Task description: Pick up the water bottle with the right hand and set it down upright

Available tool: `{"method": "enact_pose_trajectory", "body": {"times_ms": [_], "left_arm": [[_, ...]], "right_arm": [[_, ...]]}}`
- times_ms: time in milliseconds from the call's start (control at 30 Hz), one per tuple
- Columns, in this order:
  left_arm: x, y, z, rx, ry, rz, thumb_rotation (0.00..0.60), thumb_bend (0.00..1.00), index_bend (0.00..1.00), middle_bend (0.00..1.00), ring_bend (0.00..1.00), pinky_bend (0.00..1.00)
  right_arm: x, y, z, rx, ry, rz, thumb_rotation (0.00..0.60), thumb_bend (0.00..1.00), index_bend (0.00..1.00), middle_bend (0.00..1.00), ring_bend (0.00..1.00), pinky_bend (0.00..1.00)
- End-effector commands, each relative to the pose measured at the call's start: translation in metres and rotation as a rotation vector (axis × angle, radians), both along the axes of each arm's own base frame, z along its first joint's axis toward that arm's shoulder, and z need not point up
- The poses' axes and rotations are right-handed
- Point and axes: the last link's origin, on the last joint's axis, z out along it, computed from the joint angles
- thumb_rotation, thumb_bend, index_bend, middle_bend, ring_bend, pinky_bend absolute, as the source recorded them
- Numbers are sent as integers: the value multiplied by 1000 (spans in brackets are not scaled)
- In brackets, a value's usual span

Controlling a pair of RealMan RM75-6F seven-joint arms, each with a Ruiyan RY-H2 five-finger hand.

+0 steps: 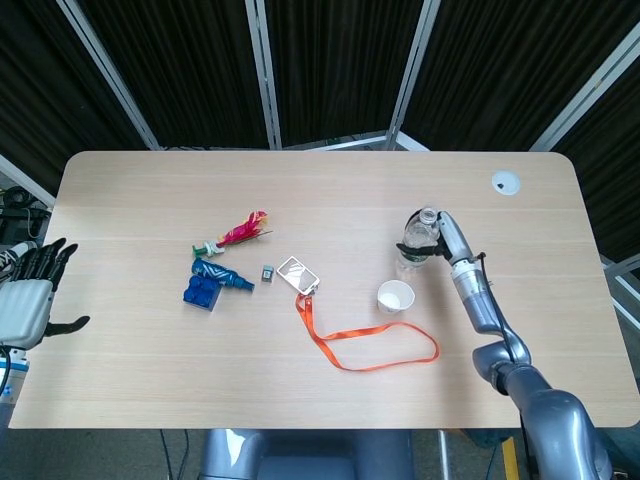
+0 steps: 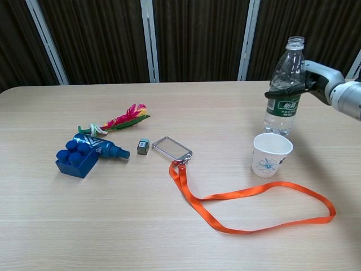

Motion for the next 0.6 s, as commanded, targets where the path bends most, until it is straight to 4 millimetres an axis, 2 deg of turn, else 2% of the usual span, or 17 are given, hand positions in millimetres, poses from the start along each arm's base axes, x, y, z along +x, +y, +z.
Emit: {"method": "enact_pose_trajectory", "body": {"times_ms": [33,200,333,467,500,600], "left_arm": [[2,-1,1,0,-6,-9,600,11,0,0,0,0],[7,-2,3,-4,-17,-35,600,11,0,0,0,0],[12,-4,6,-3,-34,-59,600,12,0,0,0,0],[16,-7,9,-5,-43,-68,600,11,0,0,0,0],[15,-9,8,-24,-42,-55,600,11,0,0,0,0],[16,-10,9,-37,-46,-47,600,12,0,0,0,0]], "right_arm": [[-5,0,21,-63,44,35,600,346,574,562,469,486],[-18,11,51,-133,152,102,600,346,574,562,469,486],[-30,29,72,-194,316,168,600,346,572,563,472,486],[-39,48,81,-235,525,232,600,348,560,573,485,493],[-40,57,82,-246,636,274,600,348,557,574,487,493],[-38,68,79,-267,732,306,600,355,556,575,490,495]]}}
